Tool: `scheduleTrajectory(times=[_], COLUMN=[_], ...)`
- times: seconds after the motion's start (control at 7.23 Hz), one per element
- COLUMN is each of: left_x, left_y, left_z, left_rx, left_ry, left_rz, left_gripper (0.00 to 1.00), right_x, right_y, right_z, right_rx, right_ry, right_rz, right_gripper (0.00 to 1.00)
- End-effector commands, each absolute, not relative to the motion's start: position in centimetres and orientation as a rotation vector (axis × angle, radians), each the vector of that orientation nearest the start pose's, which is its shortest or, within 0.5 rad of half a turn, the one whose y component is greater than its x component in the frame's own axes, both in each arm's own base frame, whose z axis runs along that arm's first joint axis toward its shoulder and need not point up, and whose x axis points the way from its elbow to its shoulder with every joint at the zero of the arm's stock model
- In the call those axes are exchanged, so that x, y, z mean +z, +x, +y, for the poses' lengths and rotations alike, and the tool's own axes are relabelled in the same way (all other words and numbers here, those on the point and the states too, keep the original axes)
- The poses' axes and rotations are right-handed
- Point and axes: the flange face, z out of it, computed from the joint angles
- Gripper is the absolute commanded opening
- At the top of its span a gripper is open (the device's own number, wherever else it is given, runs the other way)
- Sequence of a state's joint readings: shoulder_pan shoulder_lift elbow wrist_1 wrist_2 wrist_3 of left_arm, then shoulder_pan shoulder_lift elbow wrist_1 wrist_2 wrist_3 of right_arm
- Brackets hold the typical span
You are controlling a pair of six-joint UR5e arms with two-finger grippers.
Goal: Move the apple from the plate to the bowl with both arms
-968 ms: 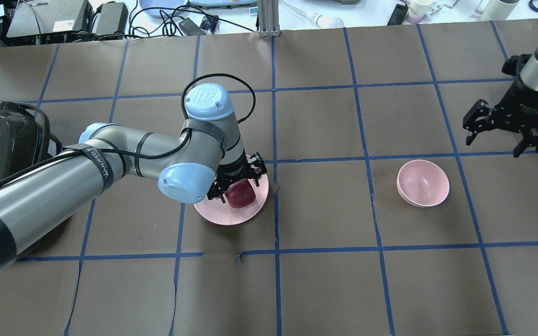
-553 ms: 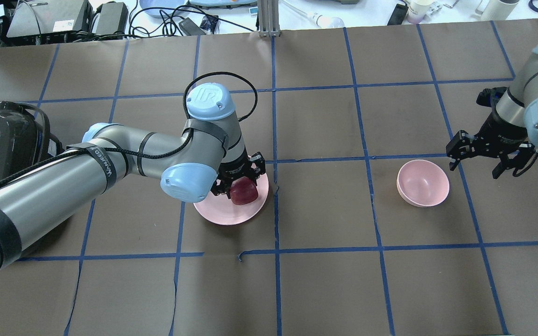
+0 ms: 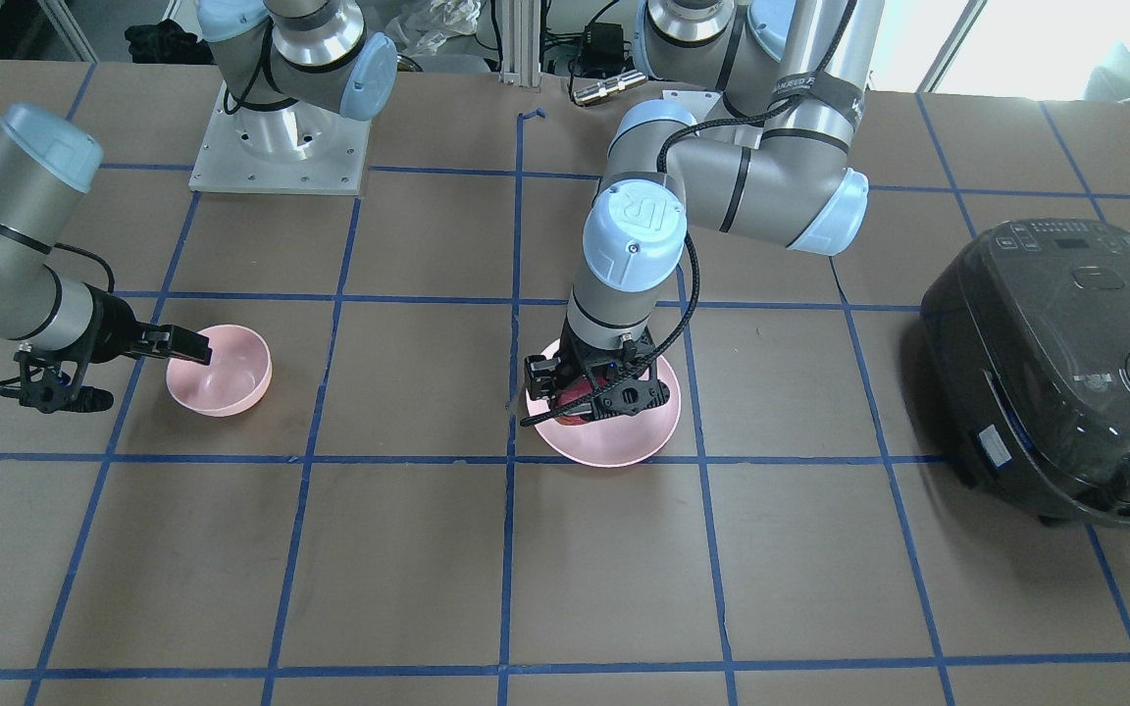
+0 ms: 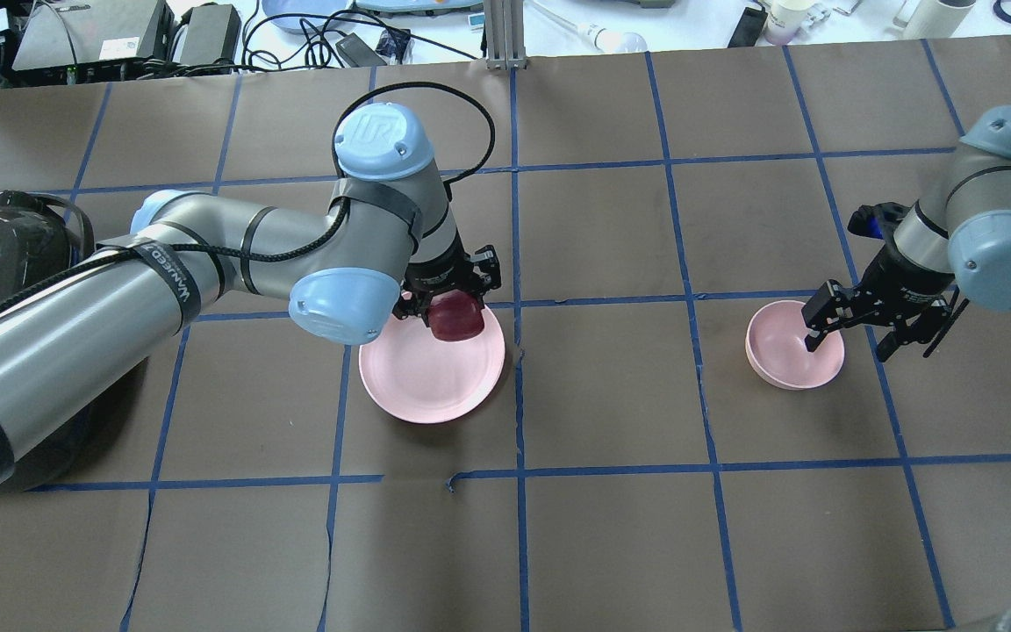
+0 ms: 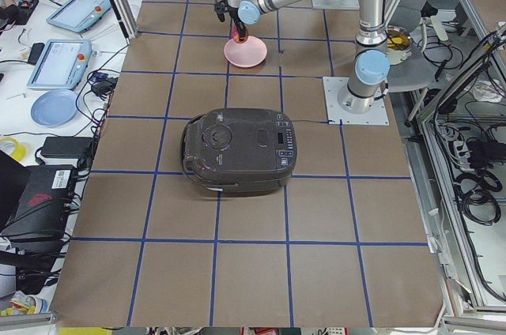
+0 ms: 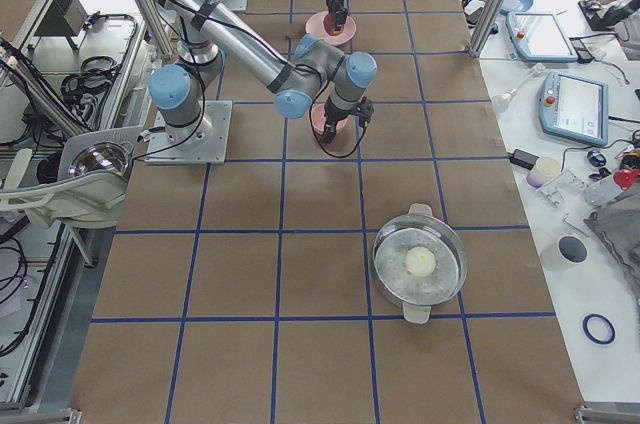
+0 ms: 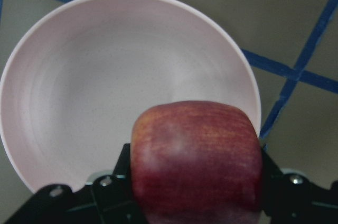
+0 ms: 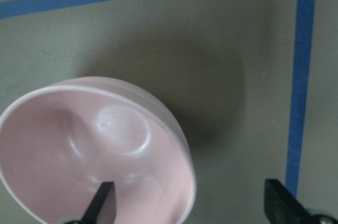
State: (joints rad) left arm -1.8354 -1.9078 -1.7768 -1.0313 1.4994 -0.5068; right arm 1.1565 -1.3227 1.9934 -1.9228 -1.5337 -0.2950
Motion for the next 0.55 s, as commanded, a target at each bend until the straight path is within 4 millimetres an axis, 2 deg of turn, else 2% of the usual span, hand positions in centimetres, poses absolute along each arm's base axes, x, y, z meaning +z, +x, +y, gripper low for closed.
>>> scheduleTrajectory(times=[0.0,0.14,0.28,0.41], left_x=[30.1,31.7,33.2,33.6], left_y=[-27.0,-26.2,-26.2,-26.4], left_z=[-54.9,-55.9,-56.2,-56.3], left_rx=[0.022,0.028,0.050,0.060], left_ry=[-0.236,-0.212,-0.156,-0.151], left_rz=[3.203,3.203,3.202,3.202], left_gripper=[0.00,0.00,0.00,0.00], right_x=[19.0,18.5,18.5,18.4], right_y=[-6.9,-6.9,-6.9,-6.8], right_z=[-49.8,-49.9,-49.8,-49.7], right_rx=[0.348,0.358,0.367,0.385], right_ry=[0.180,0.185,0.194,0.198], right_rz=[2.984,2.981,2.978,2.973], right_gripper=[1.00,0.47,0.07,0.00])
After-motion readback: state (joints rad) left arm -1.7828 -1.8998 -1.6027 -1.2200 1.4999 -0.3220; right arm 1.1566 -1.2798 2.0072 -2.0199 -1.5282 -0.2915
